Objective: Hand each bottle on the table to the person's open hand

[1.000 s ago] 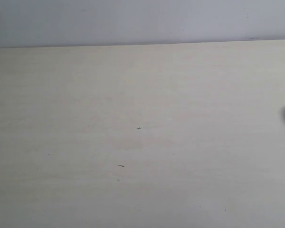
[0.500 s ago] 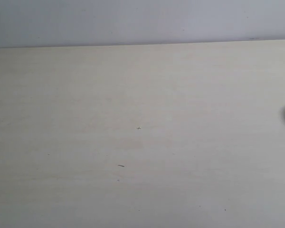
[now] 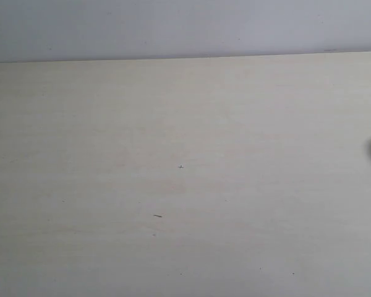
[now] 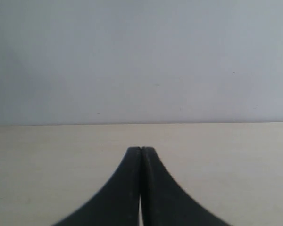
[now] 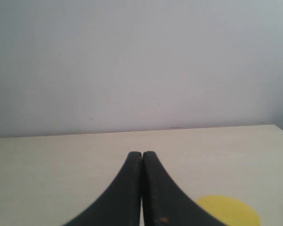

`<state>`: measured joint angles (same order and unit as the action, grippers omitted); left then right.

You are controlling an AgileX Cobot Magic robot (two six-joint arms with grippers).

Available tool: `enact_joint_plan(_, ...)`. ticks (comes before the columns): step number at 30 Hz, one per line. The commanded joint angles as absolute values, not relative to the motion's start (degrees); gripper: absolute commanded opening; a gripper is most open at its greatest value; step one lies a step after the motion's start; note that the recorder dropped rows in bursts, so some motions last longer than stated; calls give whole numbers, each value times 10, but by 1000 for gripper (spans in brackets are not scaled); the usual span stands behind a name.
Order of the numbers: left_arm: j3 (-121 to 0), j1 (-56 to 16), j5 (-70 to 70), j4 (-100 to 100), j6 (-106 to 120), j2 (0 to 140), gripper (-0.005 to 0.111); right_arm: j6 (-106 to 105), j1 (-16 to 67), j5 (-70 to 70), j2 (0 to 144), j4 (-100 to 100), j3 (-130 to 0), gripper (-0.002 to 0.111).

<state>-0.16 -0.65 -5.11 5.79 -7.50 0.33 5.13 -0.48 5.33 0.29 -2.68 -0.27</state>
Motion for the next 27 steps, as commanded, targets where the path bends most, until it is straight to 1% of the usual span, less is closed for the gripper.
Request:
enact_joint_plan(1,0,-5,-46,53,-76,0,0,56,-7,52,0,-33,0,0)
enact_joint_plan(27,0,-5,-46,53,-76,0,0,57,-7,51,0,-44,0,0)
